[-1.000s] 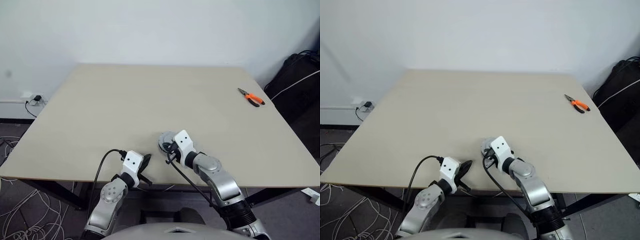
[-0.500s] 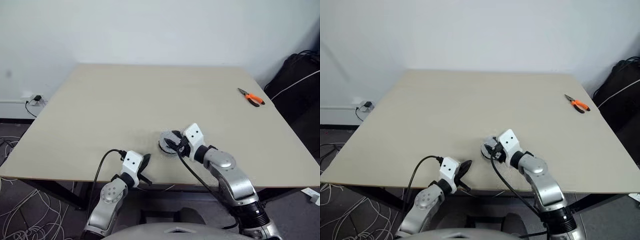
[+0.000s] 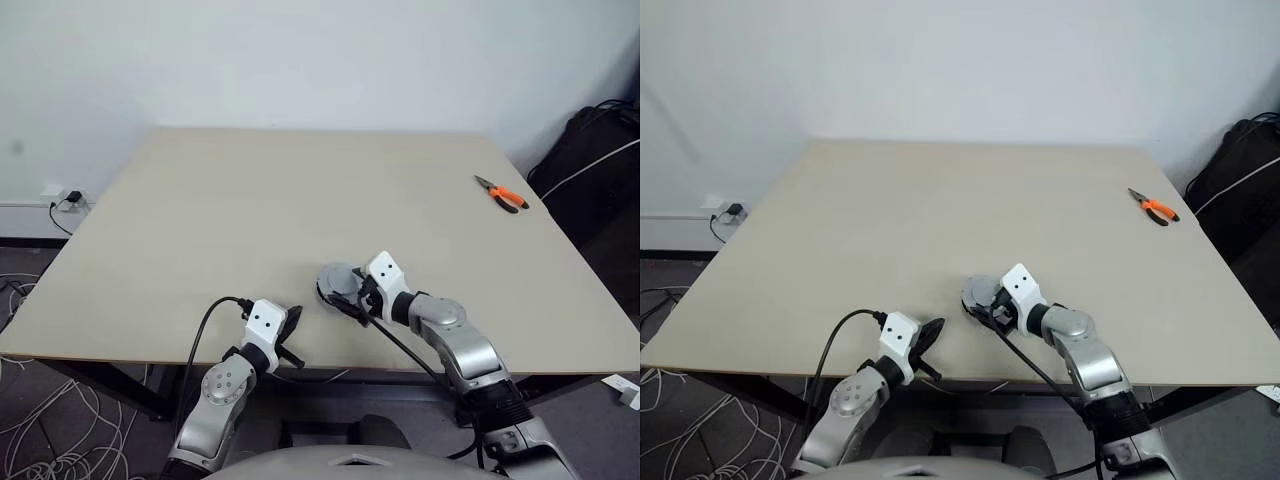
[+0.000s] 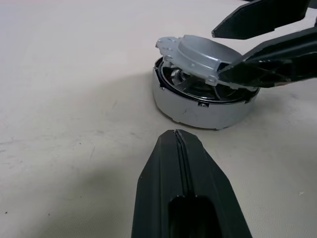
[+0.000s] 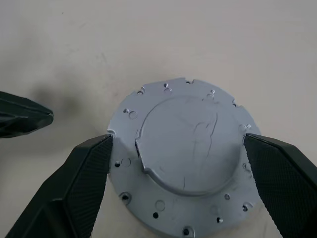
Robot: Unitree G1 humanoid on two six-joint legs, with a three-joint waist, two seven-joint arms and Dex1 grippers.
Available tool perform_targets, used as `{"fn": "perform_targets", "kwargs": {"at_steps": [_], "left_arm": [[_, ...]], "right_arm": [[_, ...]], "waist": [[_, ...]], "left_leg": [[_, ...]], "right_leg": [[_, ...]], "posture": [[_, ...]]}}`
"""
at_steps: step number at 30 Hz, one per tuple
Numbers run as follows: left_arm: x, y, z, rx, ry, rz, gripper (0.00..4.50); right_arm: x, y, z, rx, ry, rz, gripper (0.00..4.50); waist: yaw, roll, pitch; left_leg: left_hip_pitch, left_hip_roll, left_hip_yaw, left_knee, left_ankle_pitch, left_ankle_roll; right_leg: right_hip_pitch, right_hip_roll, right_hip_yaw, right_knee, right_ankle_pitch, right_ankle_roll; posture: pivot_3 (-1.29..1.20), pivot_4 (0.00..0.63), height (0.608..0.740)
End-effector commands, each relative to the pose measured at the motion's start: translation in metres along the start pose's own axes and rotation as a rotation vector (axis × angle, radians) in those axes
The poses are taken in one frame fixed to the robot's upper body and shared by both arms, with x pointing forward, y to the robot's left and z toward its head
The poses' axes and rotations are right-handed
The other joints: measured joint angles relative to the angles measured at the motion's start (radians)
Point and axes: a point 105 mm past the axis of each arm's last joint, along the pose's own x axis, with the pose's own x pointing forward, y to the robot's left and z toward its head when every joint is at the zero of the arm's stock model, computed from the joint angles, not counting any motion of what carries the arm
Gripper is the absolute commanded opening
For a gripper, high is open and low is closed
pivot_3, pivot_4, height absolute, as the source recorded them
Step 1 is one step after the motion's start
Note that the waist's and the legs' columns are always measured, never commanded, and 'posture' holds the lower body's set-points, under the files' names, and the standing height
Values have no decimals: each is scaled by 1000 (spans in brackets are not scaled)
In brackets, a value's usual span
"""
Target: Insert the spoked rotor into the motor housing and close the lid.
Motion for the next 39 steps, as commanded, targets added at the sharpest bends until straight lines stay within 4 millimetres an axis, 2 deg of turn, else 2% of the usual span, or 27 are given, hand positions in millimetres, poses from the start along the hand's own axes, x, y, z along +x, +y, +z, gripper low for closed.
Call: {"fn": "perform_targets", "kwargs": {"at_steps": [1, 14, 18, 31, 39], "left_arm": [[1, 2, 16, 19, -58, 3, 0], [0, 4, 16, 26, -64, 18, 0], [-1, 4, 16, 26, -62, 21, 0], [1, 1, 13, 23, -56, 0, 0], [0, 2, 10, 20, -53, 0, 0]], "right_arm": [[2, -6, 17, -15, -55, 7, 4478], [11, -8, 0, 26, 41, 86, 4478], [10, -8, 3, 33, 14, 77, 3288], [7, 2, 7, 44, -14, 33, 3262], [13, -5, 11, 42, -32, -36, 3262]], "waist": [[0, 0, 0], [0, 1, -1], [0, 1, -1], [0, 2, -1], [-2, 2, -1]], "left_leg": [[0, 0, 0, 0, 0, 0], [0, 0, 0, 0, 0, 0], [0, 0, 0, 0, 0, 0], [-1, 0, 0, -1, 0, 0], [-1, 0, 0, -1, 0, 0]], "right_leg": [[0, 0, 0, 0, 0, 0], [0, -1, 2, 0, 0, 0], [0, -1, 2, 0, 0, 0], [-1, -1, 3, 0, 0, 0], [-1, -1, 3, 0, 0, 0]], "posture": [[0, 0, 740], [0, 0, 740], [0, 0, 740], [0, 0, 740], [0, 0, 740]]}}
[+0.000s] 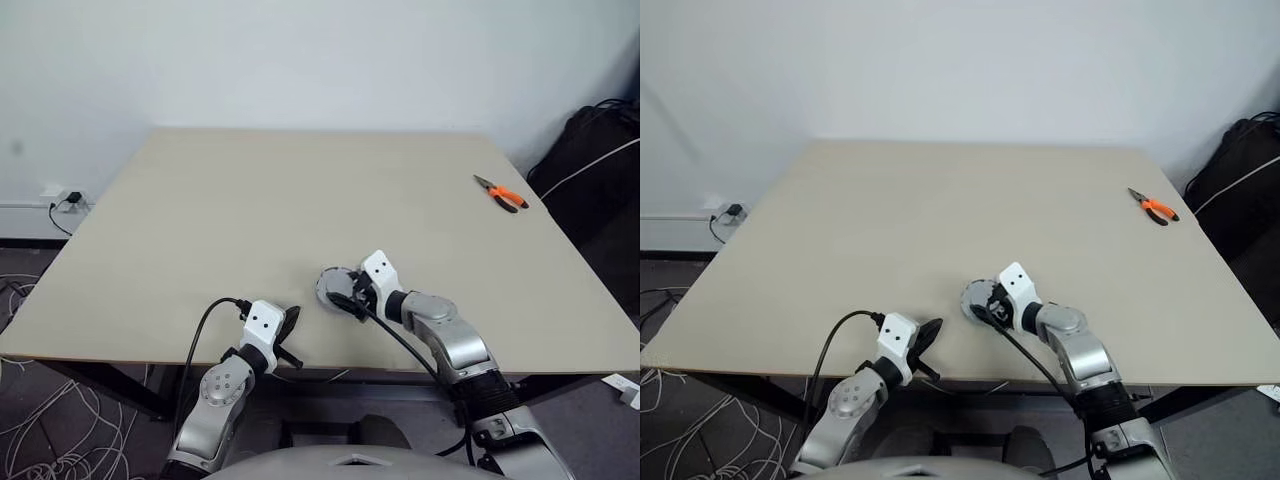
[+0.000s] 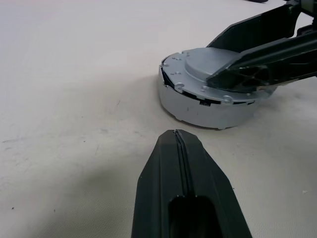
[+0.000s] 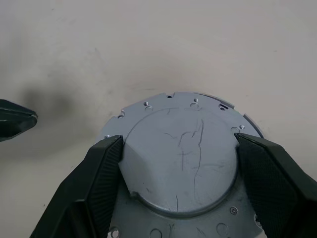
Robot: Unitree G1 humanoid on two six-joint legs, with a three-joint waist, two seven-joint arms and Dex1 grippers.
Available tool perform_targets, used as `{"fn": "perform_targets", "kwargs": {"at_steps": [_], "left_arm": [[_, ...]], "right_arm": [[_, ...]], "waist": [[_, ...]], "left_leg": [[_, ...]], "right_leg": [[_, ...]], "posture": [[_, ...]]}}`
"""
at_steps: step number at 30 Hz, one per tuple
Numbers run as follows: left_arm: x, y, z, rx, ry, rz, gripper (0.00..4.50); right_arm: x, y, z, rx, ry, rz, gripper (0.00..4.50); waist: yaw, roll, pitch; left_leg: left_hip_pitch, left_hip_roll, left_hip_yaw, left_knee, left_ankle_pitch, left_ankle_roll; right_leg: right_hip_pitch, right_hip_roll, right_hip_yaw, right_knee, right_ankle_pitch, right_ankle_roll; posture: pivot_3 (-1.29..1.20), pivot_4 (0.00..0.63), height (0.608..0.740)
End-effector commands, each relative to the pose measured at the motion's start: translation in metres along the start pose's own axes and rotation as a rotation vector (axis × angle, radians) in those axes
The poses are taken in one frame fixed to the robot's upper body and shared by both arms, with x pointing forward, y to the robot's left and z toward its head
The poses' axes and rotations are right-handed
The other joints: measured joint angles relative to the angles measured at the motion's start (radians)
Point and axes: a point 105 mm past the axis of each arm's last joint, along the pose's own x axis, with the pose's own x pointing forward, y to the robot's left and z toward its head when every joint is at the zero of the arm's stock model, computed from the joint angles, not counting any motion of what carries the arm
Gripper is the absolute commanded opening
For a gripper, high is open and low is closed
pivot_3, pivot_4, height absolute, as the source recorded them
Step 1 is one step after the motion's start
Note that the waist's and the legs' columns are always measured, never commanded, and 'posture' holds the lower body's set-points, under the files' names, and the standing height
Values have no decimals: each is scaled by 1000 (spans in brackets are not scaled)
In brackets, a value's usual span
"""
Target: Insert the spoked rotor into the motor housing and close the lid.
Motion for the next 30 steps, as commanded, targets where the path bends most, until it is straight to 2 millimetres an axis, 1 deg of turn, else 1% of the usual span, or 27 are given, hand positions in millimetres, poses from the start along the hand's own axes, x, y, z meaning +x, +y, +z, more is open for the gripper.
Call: {"fn": "perform_targets", "kwargs": {"at_steps": [1, 13, 23, 30], "left_arm": [[2, 0, 11, 19, -48, -9, 0], [1, 1, 9, 24, -46, -2, 0], [1, 1, 8, 22, -46, -4, 0], [1, 1, 8, 20, -46, -2, 0]], "right_arm": [[2, -3, 19, -30, -68, -20, 3262], [9, -5, 14, -42, -40, -58, 3262], [9, -8, 1, -92, 56, -51, 3262], [7, -11, -3, -110, 93, -44, 3262]], "waist": [[0, 0, 0], [-1, 0, 0], [-1, 2, -2], [0, 4, -4]], "left_leg": [[0, 0, 0, 0, 0, 0], [0, 0, 0, 0, 0, 0], [0, 0, 0, 0, 0, 0], [0, 0, 0, 0, 0, 0]], "right_leg": [[0, 0, 0, 0, 0, 0], [0, 0, 0, 0, 0, 0], [0, 0, -1, 0, 0, 0], [0, 0, -1, 0, 0, 0]], "posture": [[0, 0, 740], [0, 0, 740], [0, 0, 740], [0, 0, 740]]}}
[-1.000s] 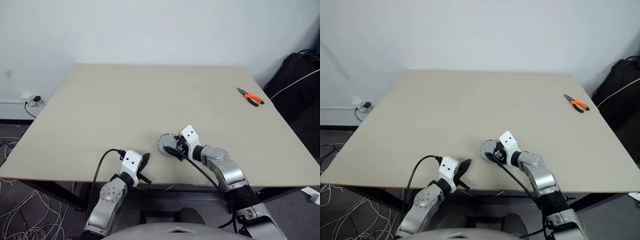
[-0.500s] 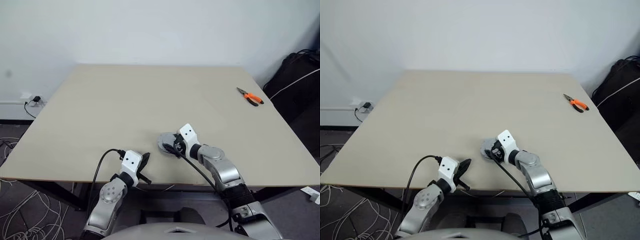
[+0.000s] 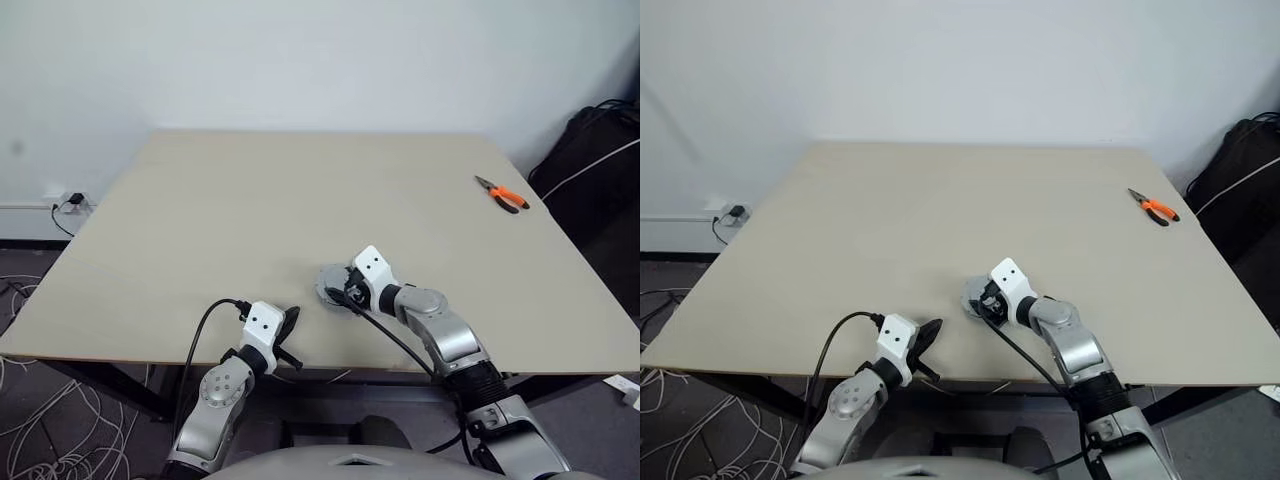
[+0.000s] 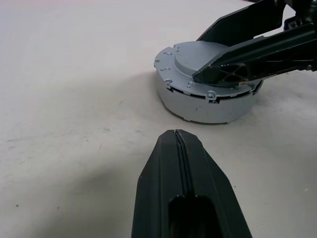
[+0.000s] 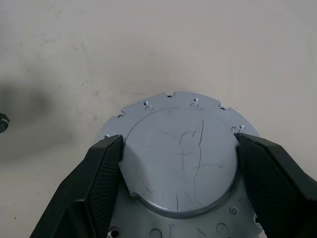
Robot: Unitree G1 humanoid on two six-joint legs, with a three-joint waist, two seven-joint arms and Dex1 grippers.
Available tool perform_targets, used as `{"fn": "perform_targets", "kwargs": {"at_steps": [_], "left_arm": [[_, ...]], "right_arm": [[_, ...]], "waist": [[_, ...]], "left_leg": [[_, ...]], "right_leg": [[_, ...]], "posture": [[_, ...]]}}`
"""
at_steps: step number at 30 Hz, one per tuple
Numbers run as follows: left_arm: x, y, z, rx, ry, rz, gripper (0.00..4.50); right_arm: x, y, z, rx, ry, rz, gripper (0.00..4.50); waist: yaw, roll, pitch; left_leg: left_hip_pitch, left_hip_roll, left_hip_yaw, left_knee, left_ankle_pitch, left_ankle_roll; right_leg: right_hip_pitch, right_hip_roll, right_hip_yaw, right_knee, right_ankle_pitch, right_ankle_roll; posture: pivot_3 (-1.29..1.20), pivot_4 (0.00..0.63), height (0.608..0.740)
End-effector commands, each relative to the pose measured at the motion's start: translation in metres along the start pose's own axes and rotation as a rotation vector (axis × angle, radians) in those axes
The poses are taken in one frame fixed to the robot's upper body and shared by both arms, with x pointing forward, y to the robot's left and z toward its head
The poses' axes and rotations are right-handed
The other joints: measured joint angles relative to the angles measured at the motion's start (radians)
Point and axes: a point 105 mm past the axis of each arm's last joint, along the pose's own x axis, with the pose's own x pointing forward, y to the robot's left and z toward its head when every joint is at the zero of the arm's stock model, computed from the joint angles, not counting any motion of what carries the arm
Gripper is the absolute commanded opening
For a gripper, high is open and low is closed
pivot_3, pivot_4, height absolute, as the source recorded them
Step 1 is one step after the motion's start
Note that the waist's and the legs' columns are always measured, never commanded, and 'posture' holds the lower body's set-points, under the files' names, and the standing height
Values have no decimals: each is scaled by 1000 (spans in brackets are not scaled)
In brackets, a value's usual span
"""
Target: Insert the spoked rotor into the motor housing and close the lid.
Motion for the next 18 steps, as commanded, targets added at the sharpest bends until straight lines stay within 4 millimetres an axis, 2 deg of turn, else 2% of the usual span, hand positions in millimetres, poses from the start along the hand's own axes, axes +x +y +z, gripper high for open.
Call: {"fn": "perform_targets", "kwargs": {"at_steps": [1, 11, 18], "left_arm": [[2, 0, 10, 18, -43, -4, 0], [2, 0, 9, 20, -40, -5, 0], [2, -1, 12, 22, -42, -9, 0]], "right_arm": [[-1, -5, -7, -15, 56, -2, 3262], [-6, -4, -9, 59, 65, 56, 3262], [-6, -5, -10, 35, 66, 34, 3262]], "waist": [[0, 0, 0], [3, 1, -1], [4, 1, -2]], "left_leg": [[0, 0, 0, 0, 0, 0], [0, 0, 0, 0, 0, 0], [0, 0, 0, 0, 0, 0]], "right_leg": [[0, 0, 0, 0, 0, 0], [0, 0, -1, 0, 0, 0], [0, 0, 0, -1, 0, 0]], "posture": [[0, 0, 740], [0, 0, 740], [0, 0, 740]]}}
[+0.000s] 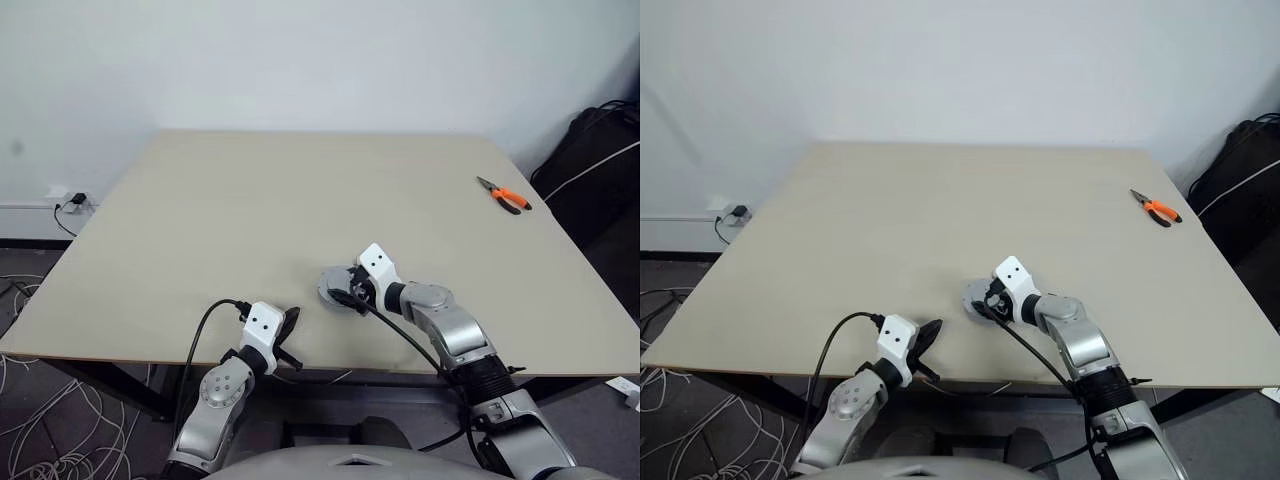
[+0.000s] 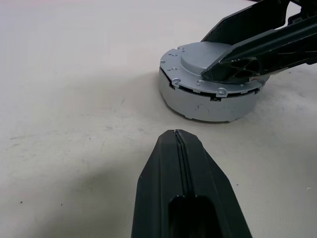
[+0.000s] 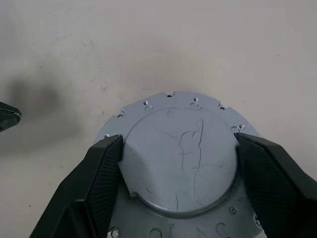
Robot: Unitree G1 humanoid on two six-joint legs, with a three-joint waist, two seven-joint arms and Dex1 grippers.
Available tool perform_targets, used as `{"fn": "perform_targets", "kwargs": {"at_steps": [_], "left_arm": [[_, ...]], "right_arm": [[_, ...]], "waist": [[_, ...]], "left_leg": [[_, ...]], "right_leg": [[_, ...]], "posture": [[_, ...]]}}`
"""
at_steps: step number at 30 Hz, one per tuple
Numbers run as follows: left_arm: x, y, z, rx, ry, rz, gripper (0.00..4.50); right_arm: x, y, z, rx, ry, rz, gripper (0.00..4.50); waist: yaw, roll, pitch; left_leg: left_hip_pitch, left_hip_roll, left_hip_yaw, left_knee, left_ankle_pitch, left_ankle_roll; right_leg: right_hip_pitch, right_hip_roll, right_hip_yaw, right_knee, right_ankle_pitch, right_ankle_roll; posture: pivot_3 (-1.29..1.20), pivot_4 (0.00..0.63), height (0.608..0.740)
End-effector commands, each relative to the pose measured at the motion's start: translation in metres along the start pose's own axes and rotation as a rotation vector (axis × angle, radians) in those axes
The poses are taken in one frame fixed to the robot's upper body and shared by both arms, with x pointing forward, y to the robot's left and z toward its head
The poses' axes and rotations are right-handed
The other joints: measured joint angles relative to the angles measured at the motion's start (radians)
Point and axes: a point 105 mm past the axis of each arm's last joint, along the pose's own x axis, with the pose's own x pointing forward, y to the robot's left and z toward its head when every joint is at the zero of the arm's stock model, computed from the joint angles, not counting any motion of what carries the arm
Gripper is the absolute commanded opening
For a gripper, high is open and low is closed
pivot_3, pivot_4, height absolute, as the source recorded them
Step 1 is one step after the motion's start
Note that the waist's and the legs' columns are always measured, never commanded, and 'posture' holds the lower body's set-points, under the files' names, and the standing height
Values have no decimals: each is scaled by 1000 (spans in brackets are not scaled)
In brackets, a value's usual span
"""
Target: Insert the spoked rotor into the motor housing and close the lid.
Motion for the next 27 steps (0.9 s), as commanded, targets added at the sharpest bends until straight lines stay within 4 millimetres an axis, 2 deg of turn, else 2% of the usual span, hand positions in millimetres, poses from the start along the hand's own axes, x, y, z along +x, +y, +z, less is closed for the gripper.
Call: {"fn": "perform_targets", "kwargs": {"at_steps": [1, 10, 20, 27], "left_arm": [[2, -1, 13, 24, -46, -10, 0], [1, -1, 15, 26, -47, -13, 0], [2, -1, 16, 29, -47, -14, 0], [2, -2, 17, 30, -45, -20, 0]], "right_arm": [[-1, -2, -9, -10, 36, -22, 3262], [3, -4, -5, -40, 18, -78, 3262], [3, 5, -15, -45, 89, 2, 3262], [2, -4, -26, 17, 161, -80, 3262]], "waist": [[0, 0, 0], [-1, 0, 0], [-1, 0, -1], [1, -1, -2]], "left_leg": [[0, 0, 0, 0, 0, 0], [0, 0, 0, 0, 0, 0], [1, 0, 0, 0, 0, 0], [0, 0, 0, 0, 0, 0]], "right_leg": [[0, 0, 0, 0, 0, 0], [0, 0, 0, 0, 0, 0], [0, 0, 0, 0, 0, 0], [1, 0, 0, 0, 0, 0]], "posture": [[0, 0, 740], [0, 0, 740], [0, 0, 740], [0, 0, 740]]}}
